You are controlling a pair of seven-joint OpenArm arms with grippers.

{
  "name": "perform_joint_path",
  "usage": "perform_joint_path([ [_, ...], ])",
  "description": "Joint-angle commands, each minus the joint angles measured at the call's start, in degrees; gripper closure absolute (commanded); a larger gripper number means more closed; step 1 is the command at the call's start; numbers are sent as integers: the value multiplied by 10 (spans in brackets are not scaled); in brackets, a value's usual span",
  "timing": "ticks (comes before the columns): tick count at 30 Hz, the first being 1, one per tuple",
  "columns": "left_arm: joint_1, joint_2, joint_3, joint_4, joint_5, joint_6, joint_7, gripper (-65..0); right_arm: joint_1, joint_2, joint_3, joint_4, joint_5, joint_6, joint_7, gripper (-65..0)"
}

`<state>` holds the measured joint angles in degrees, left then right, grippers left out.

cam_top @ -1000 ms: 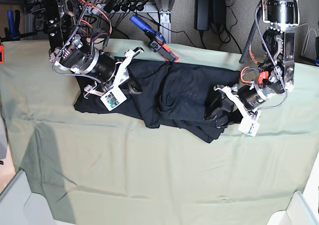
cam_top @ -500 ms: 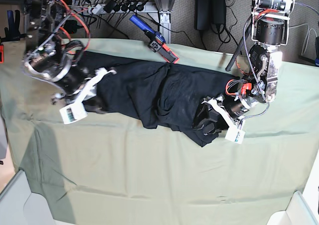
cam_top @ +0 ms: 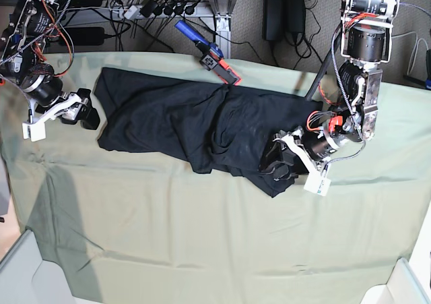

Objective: Fold the T-shirt properly
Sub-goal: 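Carry the left gripper's shirt end toward the right gripper, folding the strip, then release the right gripper and pull the shirt end outward to flatten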

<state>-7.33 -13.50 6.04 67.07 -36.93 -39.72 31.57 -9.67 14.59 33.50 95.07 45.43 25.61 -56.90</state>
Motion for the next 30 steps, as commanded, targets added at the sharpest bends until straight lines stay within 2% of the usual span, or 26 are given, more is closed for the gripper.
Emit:
perform_joint_path([
  [1, -3, 0, 4, 4, 9, -3, 26, -347, 4, 10, 2, -4, 15, 29, 9, -408],
  [7, -3, 0, 4, 4, 9, -3, 26, -347, 5, 9, -14, -56, 62, 30, 4, -408],
  [18, -3, 0, 4, 4, 9, -3, 25, -347, 7, 4, -55, -59, 99, 29, -15, -408],
  [30, -3, 0, 4, 4, 9, -3, 25, -347, 19, -35, -76, -59, 105, 30, -16, -407],
])
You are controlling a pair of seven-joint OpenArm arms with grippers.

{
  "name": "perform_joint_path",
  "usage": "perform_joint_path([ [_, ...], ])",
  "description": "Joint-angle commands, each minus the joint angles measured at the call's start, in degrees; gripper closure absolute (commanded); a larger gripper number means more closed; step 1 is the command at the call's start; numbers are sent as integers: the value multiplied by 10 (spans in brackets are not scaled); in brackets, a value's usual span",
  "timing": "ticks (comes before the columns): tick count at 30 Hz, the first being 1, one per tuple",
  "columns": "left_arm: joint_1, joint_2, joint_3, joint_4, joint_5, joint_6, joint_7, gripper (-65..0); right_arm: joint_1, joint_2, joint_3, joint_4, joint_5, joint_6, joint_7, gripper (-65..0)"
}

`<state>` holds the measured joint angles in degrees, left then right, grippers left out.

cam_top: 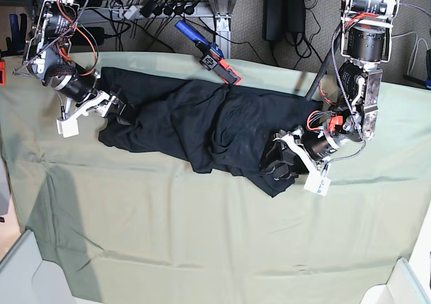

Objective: Fold the T-shirt properly
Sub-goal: 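Release the right gripper and pull the shirt end outward to flatten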

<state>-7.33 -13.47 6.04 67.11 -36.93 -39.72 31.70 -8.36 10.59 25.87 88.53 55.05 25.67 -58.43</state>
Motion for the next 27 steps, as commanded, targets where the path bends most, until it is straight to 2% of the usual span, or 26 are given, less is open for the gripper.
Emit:
perform_joint_path([
  [1, -2, 0, 4, 4, 9, -3, 24, -347, 7, 5, 0, 6, 9, 31, -1, -407],
  [10, -2, 0, 4, 4, 11, -3, 24, -347, 11, 21, 5, 7, 10, 31, -14, -407],
  [24, -2, 0, 4, 4, 9, -3, 24, -347, 31, 5, -3, 6, 37, 33, -5, -404],
  [25, -2, 0, 4, 4, 9, -3, 24, -347, 31, 5, -6, 6, 37, 33, -5, -395],
  [27, -1, 0, 4, 4, 9, -3, 24, -347, 31, 5, -12, 6, 37, 33, -3, -303],
])
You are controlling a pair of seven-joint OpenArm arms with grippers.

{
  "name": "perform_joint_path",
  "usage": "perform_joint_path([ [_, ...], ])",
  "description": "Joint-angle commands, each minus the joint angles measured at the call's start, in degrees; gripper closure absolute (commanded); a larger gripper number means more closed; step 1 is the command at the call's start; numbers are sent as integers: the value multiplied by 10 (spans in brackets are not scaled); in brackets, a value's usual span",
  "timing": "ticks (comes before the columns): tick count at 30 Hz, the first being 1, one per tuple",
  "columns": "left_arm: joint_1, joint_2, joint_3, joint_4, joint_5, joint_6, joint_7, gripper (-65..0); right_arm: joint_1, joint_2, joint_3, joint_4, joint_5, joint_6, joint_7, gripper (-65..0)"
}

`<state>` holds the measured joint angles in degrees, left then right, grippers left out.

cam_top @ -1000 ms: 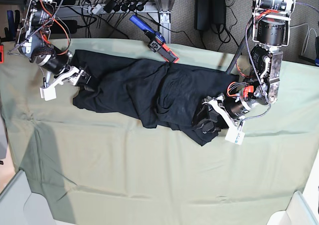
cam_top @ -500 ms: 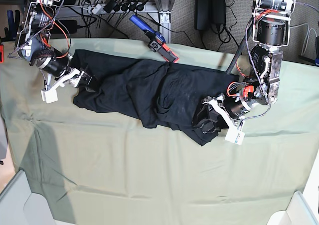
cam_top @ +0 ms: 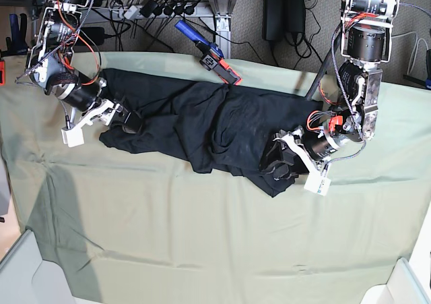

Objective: Fold the T-shirt properly
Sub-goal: 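Release the right gripper and pull the shirt end outward to flatten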

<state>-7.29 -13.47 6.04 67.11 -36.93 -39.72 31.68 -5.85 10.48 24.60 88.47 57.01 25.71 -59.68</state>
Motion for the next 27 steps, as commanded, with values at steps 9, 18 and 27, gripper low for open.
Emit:
perform_joint_path([
  [9, -2, 0, 4, 4, 7, -3, 25, -347, 6, 7, -7, 7, -78, 33, 64, 0],
  [18, -2, -1, 4, 81, -64, -3, 94, -347, 7, 61, 47, 7, -97, 33, 79, 0],
  [27, -2, 0, 4, 143, -113, -3, 136, -347, 8, 126, 91, 7, -91, 32, 81, 0],
])
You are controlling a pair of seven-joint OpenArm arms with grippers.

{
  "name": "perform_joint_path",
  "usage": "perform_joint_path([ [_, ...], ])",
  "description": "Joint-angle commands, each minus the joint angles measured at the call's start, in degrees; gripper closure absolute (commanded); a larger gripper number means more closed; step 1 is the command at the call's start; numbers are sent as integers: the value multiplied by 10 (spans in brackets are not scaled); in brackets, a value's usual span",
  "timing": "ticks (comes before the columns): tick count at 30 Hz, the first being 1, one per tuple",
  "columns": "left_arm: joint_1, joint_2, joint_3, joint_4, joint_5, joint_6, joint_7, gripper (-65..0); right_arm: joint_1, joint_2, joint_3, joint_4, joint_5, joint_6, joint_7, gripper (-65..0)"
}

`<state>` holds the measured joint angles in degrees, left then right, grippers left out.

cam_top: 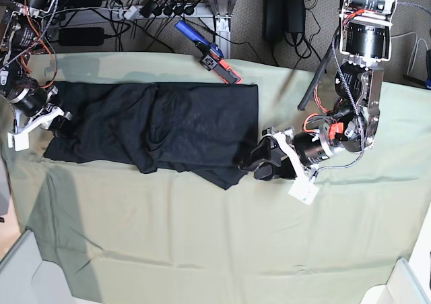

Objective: Fold the T-shirt properly
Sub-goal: 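Release the right gripper and pull the shirt end outward to flatten, then fold the shirt end over the stack with the right gripper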

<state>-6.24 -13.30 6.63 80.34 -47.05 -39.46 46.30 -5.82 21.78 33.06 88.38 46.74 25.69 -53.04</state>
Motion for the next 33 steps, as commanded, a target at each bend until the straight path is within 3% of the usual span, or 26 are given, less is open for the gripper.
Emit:
perform_joint_path([
  [1, -12, -2, -2, 10, -12, -5, -10, -347, 7, 18, 6, 8, 19, 33, 14, 0],
  [6, -11, -8, -2, 10, 11, -5, -10, -347, 11, 13, 6, 39, 87, 42, -25, 0],
  [11, -7, -50, -3, 10, 14, -5, -11, -347, 14, -41, -1, 146, 91, 44, -32, 0],
  [16, 1, -95, -21, 10, 14, -5, -13, -347, 14, -87, -61, 224, 60, 43, -24, 0],
  [23, 40, -143, -45, 10, 13, -5, -15, -347, 17, -147, -188, 237, -19, 43, 17, 0],
  [28, 65, -150, -69, 10, 2, -5, -15, -347, 17, -191, -263, 237, -71, 43, 36, 0],
  [33, 76, -152, -96, 10, -4, -5, -14, -347, 17, -212, -317, 229, -117, 43, 39, 0],
])
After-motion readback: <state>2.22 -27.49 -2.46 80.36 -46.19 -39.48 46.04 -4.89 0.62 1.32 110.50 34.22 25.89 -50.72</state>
